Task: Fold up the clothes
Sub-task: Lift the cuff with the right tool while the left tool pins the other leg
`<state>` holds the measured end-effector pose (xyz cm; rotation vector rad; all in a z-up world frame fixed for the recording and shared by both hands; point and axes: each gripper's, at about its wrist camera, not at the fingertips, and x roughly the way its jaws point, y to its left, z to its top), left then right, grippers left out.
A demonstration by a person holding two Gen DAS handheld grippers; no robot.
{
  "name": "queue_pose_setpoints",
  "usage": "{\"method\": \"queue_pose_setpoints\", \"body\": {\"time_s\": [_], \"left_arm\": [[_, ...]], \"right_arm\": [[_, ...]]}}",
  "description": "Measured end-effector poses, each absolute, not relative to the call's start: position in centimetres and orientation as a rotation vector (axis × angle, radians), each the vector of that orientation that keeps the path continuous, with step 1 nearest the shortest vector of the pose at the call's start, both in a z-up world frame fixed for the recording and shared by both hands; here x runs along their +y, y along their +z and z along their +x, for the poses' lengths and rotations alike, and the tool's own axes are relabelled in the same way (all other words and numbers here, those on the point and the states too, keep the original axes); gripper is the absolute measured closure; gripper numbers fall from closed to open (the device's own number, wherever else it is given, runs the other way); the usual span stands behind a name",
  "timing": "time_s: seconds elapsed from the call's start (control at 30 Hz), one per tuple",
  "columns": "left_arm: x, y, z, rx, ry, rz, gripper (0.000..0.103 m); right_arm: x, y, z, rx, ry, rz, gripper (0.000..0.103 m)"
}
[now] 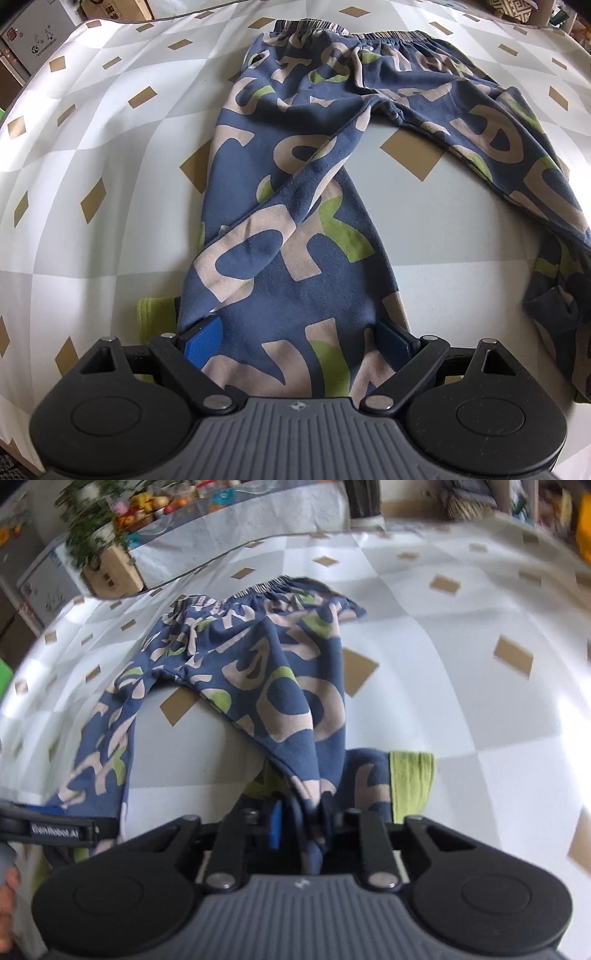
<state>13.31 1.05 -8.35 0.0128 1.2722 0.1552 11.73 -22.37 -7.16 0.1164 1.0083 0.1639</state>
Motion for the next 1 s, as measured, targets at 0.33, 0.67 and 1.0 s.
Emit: {"method": "queue_pose_setpoints", "body": {"time_s": [0.33, 0.67, 1.0], "left_arm": [[1.2, -8.3, 13.3, 1.274, 0.159, 0.007, 0.013], [1.3, -7.8, 13.4, 1.255, 0.168, 0.008, 0.013], [0.7, -7.0, 13.5, 1.226, 0.160, 0.016, 0.013]], "right_arm": [[-14.4, -7.3, 7.6, 0.703, 0.240, -0.715, 0.092], [-11.3, -10.0, 5.2, 0.717, 0.363, -0.850, 0.080], [-15.3, -4.8, 7.7, 0.900, 0.392, -0.319, 0.053]]}}
